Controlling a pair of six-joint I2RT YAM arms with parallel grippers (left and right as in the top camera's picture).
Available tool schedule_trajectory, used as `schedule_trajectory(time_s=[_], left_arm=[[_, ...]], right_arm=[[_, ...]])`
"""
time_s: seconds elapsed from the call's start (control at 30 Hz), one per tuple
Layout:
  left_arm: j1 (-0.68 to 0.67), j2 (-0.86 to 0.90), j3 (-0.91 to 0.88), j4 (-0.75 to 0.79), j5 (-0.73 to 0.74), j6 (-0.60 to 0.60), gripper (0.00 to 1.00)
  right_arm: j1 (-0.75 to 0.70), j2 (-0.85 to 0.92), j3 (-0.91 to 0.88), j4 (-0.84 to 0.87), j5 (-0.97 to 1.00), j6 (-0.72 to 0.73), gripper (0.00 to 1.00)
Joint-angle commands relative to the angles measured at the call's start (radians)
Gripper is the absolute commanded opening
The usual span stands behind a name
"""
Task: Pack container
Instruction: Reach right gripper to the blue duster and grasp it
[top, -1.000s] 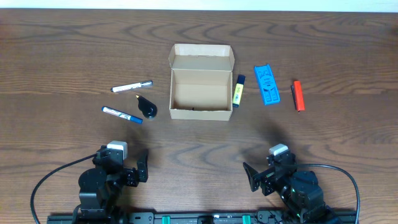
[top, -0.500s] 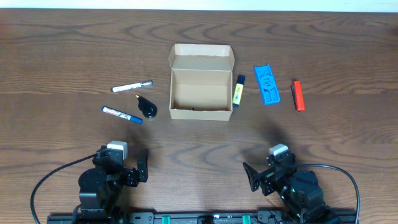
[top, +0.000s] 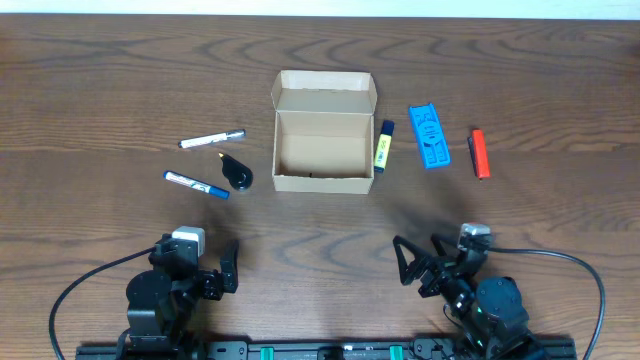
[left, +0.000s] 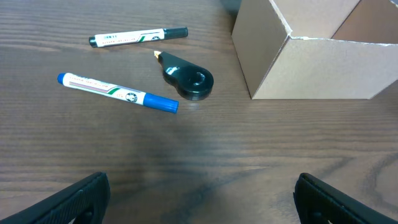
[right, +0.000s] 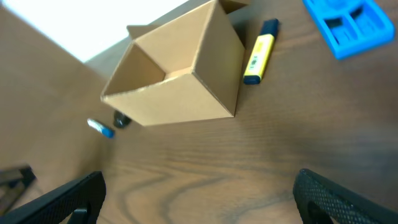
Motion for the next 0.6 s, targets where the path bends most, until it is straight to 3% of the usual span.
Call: schedule_trajectory(time_s=[0.0, 0.27, 0.57], left_arm=[[0.006, -0.007, -0.008, 0.0, -0.003, -0.006, 0.95], [0.006, -0.007, -0.008, 0.0, -0.003, -0.006, 0.95], [0.006, -0.007, -0.008, 0.0, -0.003, -0.006, 0.95]], right_arm=[[0.016, -0.006, -0.001, 0.024, 0.032, 0.17, 0.99], [-0.018, 0.107, 0.024, 0.031, 0.013, -0.033, 0.99], [-0.16, 0.537, 0.267, 0.047, -0.006, -0.283, 0.99]])
